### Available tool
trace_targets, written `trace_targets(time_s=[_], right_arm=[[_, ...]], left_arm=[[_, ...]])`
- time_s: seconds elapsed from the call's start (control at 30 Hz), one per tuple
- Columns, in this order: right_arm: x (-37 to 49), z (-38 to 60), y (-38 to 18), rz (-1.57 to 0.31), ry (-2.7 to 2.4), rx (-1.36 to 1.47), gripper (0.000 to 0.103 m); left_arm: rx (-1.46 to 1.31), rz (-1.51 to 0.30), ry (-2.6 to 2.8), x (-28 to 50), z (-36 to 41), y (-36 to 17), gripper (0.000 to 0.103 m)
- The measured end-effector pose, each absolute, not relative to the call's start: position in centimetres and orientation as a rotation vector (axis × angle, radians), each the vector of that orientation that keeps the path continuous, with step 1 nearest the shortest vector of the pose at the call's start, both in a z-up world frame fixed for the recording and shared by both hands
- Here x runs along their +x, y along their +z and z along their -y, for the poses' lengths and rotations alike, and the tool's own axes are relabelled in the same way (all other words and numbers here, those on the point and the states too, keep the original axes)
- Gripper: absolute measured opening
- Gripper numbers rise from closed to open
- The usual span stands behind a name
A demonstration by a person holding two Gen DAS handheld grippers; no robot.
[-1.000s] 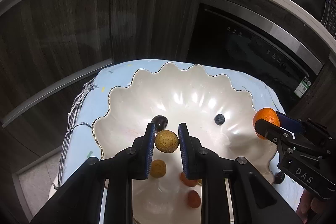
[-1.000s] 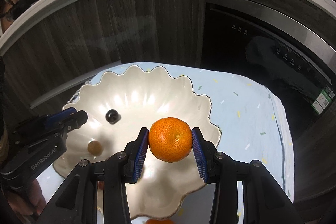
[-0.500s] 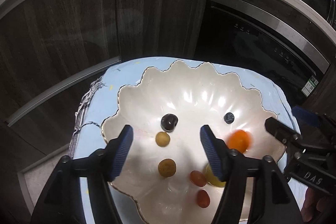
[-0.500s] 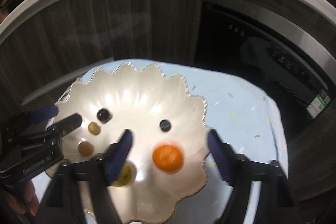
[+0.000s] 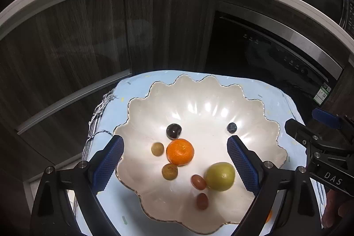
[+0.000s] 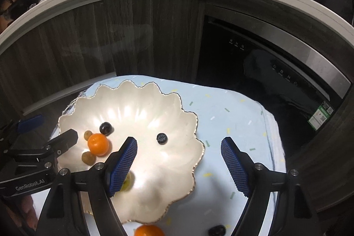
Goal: Organize fruits
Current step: 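Withdraw both open tools from the bowl toward the remaining mandarin and plum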
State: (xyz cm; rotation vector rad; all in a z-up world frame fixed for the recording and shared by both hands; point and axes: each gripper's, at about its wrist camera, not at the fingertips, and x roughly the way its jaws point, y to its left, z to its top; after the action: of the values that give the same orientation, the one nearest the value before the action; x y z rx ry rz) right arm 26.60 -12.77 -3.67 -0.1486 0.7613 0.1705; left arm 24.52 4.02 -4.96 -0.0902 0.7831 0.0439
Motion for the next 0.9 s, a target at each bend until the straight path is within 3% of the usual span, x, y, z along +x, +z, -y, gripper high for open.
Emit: trace_targets(time_s=[0.9], right_arm=[[20.3,19.9,-0.8,-0.659,0.103,-0.137,0.079]], left_arm=[[-0.092,-0.771,0.006,18.7,3.1,-2.6,0.096]])
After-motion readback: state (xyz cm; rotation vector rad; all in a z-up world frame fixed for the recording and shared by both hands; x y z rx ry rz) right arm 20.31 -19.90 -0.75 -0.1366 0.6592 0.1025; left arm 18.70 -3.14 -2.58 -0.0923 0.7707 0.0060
